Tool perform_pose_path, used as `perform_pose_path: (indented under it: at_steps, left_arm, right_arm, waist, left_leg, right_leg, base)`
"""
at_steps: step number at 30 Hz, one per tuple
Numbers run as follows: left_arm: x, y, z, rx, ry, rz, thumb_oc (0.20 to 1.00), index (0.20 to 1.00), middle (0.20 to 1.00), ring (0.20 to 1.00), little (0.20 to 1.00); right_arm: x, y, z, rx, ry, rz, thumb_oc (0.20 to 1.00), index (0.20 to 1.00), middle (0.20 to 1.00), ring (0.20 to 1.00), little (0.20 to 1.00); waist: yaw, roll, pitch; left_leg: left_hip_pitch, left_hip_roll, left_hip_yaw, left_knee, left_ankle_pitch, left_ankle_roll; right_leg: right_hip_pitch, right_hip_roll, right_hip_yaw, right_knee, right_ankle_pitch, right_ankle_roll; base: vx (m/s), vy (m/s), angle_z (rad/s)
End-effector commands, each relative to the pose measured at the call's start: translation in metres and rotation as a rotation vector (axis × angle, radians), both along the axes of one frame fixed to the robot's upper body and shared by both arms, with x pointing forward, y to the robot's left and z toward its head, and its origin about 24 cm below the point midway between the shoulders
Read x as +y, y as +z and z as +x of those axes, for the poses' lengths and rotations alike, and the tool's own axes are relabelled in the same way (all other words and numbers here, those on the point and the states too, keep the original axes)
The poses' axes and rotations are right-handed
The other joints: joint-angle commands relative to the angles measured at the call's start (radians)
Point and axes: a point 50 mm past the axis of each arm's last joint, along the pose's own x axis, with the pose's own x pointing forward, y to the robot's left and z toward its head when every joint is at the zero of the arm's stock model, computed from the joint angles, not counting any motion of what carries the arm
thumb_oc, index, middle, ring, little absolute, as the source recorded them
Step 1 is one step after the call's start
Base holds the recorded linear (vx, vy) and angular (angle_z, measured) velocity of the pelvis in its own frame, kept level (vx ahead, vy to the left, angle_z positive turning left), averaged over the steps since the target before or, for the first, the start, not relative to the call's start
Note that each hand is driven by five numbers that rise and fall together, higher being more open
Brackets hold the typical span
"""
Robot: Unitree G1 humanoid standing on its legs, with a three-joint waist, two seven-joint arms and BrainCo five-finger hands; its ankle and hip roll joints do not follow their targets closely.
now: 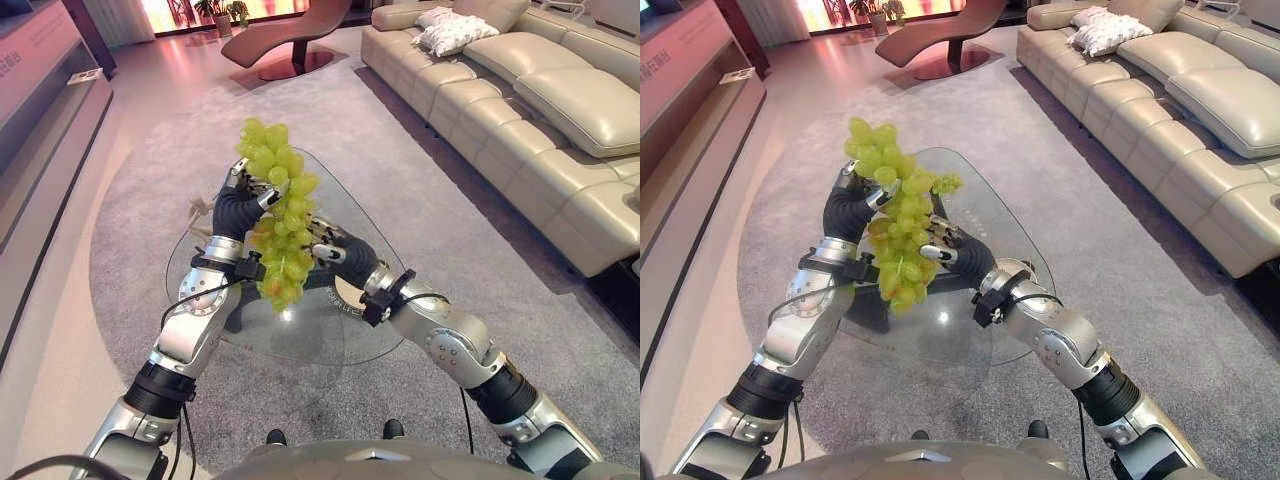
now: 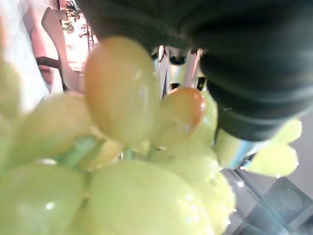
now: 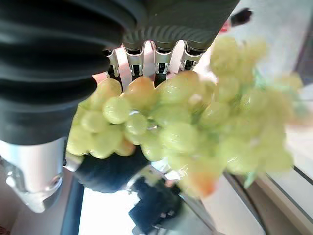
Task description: Pick up fruits into the plate
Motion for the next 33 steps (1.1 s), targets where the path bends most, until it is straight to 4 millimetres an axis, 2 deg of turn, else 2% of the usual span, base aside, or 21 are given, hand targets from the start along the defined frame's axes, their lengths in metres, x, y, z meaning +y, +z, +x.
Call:
perform_pose_path:
  at_steps: [1,9,16,26,33]
  left_arm:
    - [-0.013,0.067,0.000,-0.327,-0.077,0.032,0.200,0.200,0.200,0.200,0.200]
    - [-0.034,0.066,0.000,-0.284,-0.176,-0.001,0.200,0.200,0.200,0.200,0.200]
    - [-0.047,0.054,0.001,-0.202,-0.205,-0.051,0.200,0.200,0.200,0.200,0.200]
    - [-0.058,0.038,0.003,-0.133,-0.222,0.038,0.200,0.200,0.200,0.200,0.200]
    - [-0.067,0.014,0.006,-0.018,-0.289,0.069,0.200,0.200,0.200,0.200,0.200]
  right_arm:
    - [0.019,0.024,-0.007,-0.057,0.107,0.126,1.000,1.000,1.000,1.000,1.000]
    - [0.034,0.027,-0.010,-0.055,0.134,0.144,1.000,1.000,1.000,1.000,1.000]
    - [0.041,0.032,-0.009,-0.038,0.127,0.192,1.000,1.000,1.000,1.000,1.000]
    - [0.065,0.033,-0.030,0.092,0.348,0.271,1.000,1.000,1.000,1.000,1.000]
    - [0.079,0.037,-0.043,0.175,0.478,0.379,1.000,1.000,1.000,1.000,1.000]
  waist:
    - [0.003,-0.051,0.004]
    - [0.002,-0.052,0.009]
    - [0.002,-0.055,0.011]
    - [0.017,-0.058,0.017]
    - [0.030,-0.062,0.013]
  left_leg:
    - [0.029,-0.009,0.002,0.034,-0.147,-0.002]
    - [0.032,-0.011,0.003,0.035,-0.149,0.003]
    - [0.035,-0.013,0.008,0.036,-0.153,0.008]
    - [0.037,-0.016,0.008,0.041,-0.156,0.014]
    - [0.038,-0.015,0.009,0.046,-0.157,0.015]
  right_leg:
    - [0.070,-0.041,-0.014,0.054,-0.143,0.023]
    - [0.070,-0.040,-0.008,0.054,-0.141,0.022]
    - [0.069,-0.039,-0.002,0.052,-0.138,0.024]
    - [0.071,-0.039,-0.005,0.053,-0.136,0.023]
    - [0.073,-0.042,-0.011,0.053,-0.132,0.023]
  base:
    - [0.00,0.000,0.00]
    - [0.00,0.000,0.00]
    - [0.00,0.000,0.00]
    - [0.00,0.000,0.00]
    - [0.00,0.000,0.00]
